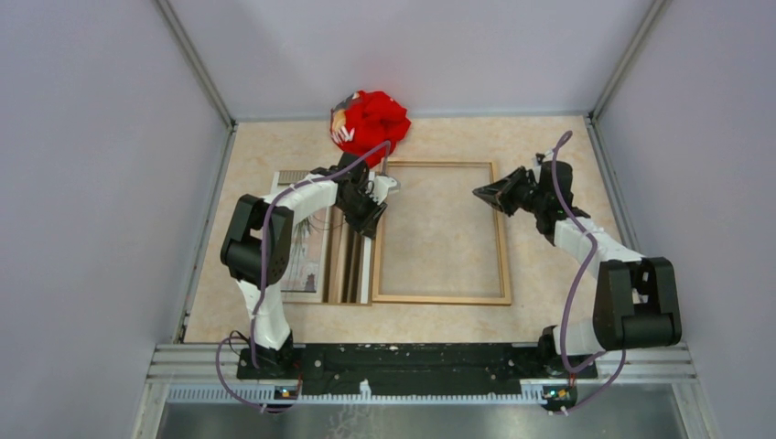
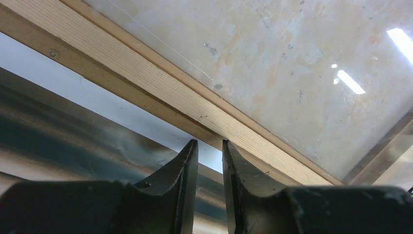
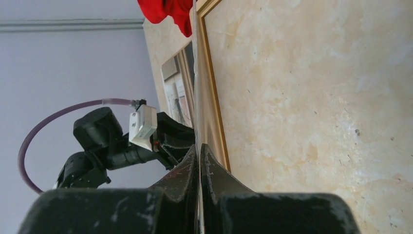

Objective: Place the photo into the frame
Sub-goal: Adjust the photo frame item on the photo frame.

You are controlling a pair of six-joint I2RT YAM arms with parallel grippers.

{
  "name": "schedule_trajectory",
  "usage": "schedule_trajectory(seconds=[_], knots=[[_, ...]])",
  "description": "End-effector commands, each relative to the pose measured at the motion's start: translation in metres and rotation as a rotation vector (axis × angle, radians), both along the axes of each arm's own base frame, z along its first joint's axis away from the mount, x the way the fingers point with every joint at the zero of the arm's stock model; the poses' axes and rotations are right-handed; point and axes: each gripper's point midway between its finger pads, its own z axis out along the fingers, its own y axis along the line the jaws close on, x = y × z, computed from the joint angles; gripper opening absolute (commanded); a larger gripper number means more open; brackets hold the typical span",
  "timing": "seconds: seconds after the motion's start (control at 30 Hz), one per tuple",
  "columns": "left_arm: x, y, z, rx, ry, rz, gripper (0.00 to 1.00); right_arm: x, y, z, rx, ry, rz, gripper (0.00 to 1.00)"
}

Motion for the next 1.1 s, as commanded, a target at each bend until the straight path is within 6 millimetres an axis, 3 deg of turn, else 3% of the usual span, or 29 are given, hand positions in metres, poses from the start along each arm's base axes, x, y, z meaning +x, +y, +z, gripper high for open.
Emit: schedule_trajectory(seconds=[0.0,0.17,0.37,0.8,1.07], knots=[[0.002,-0.013,0.006,-0.051,-0.003,-0.025,0.32,-0.006,0.009,0.009,-0.02,-0.014,0.036,0.0],[0.001,-0.014,0.003,-0.054,0.003,-0.023,0.31,-0.006,0.013,0.026,-0.003,-0.013,0.013,0.0],[0.0,-0.015,0.002,-0.058,0.006,-0.024,0.31,-0.01,0.039,0.048,0.02,-0.033,0.043,0.0],[-0.002,-0.016,0.004,-0.071,0.002,-0.03,0.29,-0.009,0.057,0.045,-0.026,-0.056,0.077,0.0],[-0.004,-0.013,0.004,-0.065,-0.003,-0.031,0.29,-0.009,0.039,0.029,-0.249,-0.053,0.144,0.04]])
